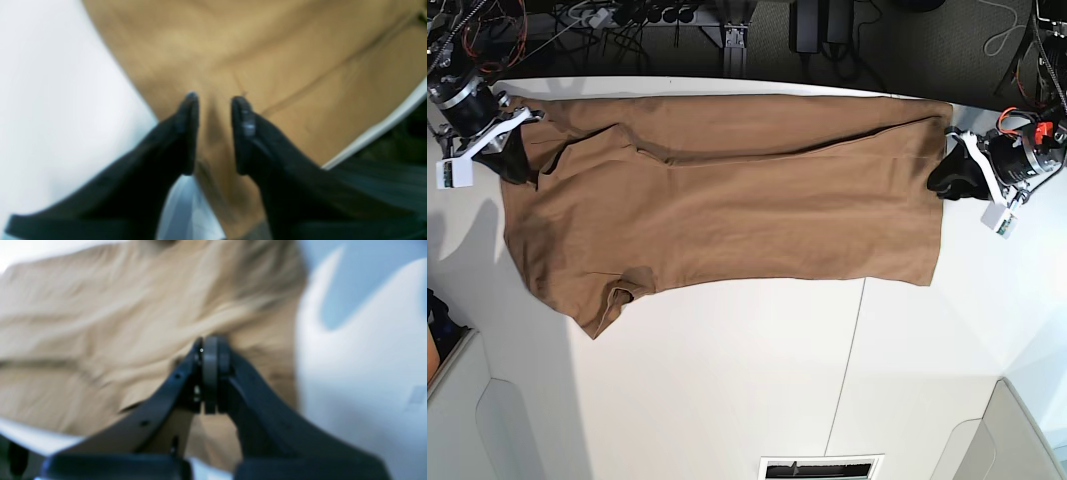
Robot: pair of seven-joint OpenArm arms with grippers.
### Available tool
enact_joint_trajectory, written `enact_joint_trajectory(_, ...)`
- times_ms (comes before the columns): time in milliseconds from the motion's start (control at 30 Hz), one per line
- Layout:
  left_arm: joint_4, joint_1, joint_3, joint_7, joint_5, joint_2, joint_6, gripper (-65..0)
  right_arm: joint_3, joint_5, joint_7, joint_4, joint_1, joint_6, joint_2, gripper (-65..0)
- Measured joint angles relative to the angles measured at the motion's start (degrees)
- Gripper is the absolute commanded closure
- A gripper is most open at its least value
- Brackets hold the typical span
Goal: Layout the t-shirt on the table in an organized manner, then fold the t-shirt properly
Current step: 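Lay the folded side down and release it with both grippers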
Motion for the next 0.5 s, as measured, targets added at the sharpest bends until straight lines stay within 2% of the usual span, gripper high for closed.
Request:
enact_joint_trajectory(67,0.00,-1.66,-0.66,-0.70,0.09,0.00,0.02,-32.9,1.79,-0.22,0.31,-0.17,2.56,-0.90,0.02,-13.7)
enact_joint_trajectory(133,-0.11,-3.48,-0.66,-1.81,0.22,0.02,0.02,-33.6,2.25,0.13,2.40,-1.44,5.79,-2.16,0.48,-15.4)
enact_joint_trajectory(300,-5.75,-8.50,-0.50,-3.43,0.28,0.09,-0.04,-33.6,2.19,-3.06,2.67,-12.15,15.98,-3.76,3.45,-16.6)
enact_joint_trajectory(433,-13.57,-14.05,-0.50,-4.04,0.37,0.15,-0.22,-33.6,2.25,-3.37,3.13,-27.21,24.85,-4.28,6.97,-28.0)
enact_joint_trajectory(500,-17.40,-16.39,-0.50,-4.50,0.22,0.15,-0.17,-33.6,2.23,-3.39,3.80,-34.69,28.87,-4.37,8.50,-30.0)
